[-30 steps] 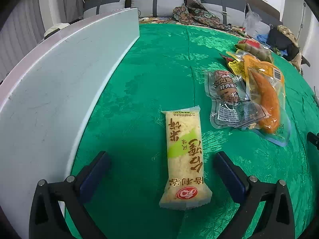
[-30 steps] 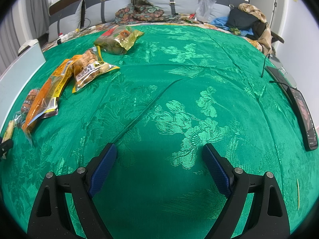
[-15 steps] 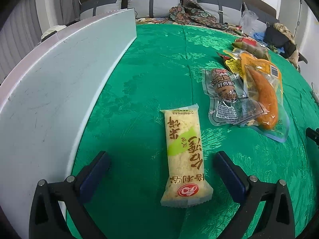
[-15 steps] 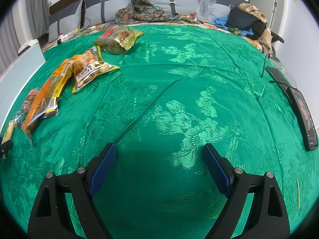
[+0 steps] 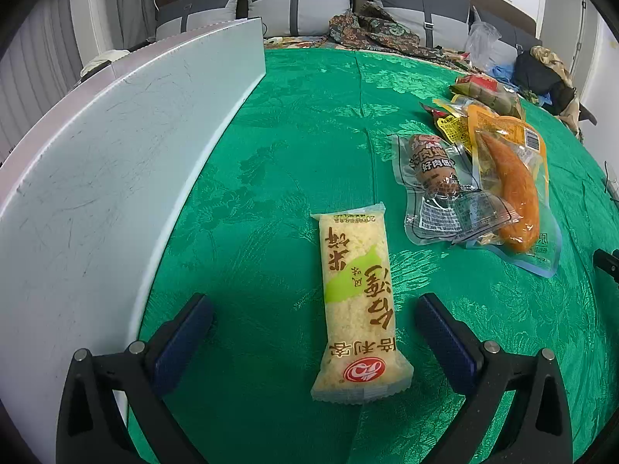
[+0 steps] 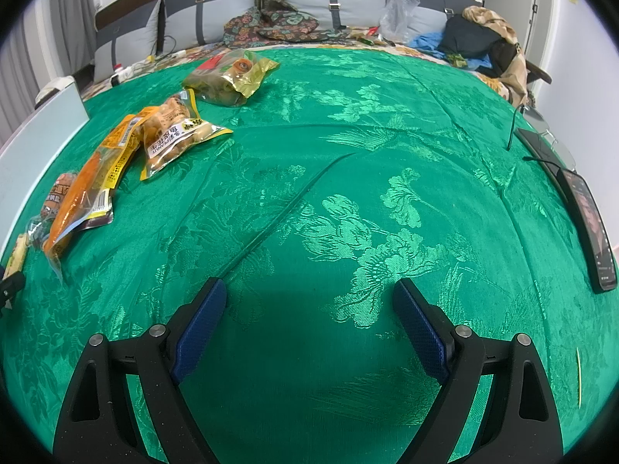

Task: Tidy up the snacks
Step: 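Move the right tool toward the clear sausage packet, then grasp the clear sausage packet with the right tool while the left tool grasps the rice-cake packet, then carry both packets into the white box and open both tools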

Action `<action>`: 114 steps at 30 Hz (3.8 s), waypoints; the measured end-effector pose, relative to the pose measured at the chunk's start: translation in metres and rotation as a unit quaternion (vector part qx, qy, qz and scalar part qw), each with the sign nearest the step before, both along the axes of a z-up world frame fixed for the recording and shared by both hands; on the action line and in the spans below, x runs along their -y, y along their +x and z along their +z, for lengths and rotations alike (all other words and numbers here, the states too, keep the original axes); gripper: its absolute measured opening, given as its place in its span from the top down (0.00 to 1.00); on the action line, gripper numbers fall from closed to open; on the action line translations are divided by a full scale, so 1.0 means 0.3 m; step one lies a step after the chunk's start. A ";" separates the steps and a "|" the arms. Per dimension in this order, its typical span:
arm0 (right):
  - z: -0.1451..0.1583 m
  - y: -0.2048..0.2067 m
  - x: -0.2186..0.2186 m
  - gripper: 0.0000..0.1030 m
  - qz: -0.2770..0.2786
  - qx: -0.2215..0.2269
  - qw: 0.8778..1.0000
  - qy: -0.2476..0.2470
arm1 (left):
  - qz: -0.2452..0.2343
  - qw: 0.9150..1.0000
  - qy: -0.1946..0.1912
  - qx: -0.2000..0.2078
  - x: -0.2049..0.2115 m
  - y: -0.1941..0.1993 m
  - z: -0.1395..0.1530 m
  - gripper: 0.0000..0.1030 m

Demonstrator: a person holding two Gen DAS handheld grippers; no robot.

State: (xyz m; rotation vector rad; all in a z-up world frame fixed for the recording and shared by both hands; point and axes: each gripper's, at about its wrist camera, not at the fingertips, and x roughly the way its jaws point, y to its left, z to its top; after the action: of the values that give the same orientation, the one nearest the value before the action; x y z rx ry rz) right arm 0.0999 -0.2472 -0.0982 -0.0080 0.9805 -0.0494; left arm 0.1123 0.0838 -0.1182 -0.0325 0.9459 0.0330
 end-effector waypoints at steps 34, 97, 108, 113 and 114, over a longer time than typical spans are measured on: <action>0.114 0.428 -0.846 0.94 0.141 -0.167 0.971 0.102 | -0.002 1.000 0.001 0.002 0.005 0.007 0.003 0.00; 0.329 0.064 -0.157 0.75 0.055 -0.040 0.945 0.321 | -0.023 0.969 -0.240 0.050 -0.147 -0.166 0.381 0.74; 0.537 0.133 -0.898 0.75 0.237 -0.053 0.892 0.381 | 0.098 0.971 -0.186 0.114 -0.686 -0.223 0.586 0.73; 0.553 0.155 -1.229 0.69 0.287 -0.060 0.886 0.359 | 0.168 0.977 -0.109 0.073 -0.870 -0.223 0.504 0.16; 0.544 0.160 -1.287 0.64 0.290 -0.064 0.895 0.334 | 0.183 0.976 -0.100 0.063 -0.892 -0.226 0.478 0.08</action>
State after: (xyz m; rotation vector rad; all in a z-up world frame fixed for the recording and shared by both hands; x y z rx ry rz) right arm 0.1479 0.1388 0.0650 0.3326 1.0531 0.8503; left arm 0.0444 0.3513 0.0253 -0.3917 0.8024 0.2742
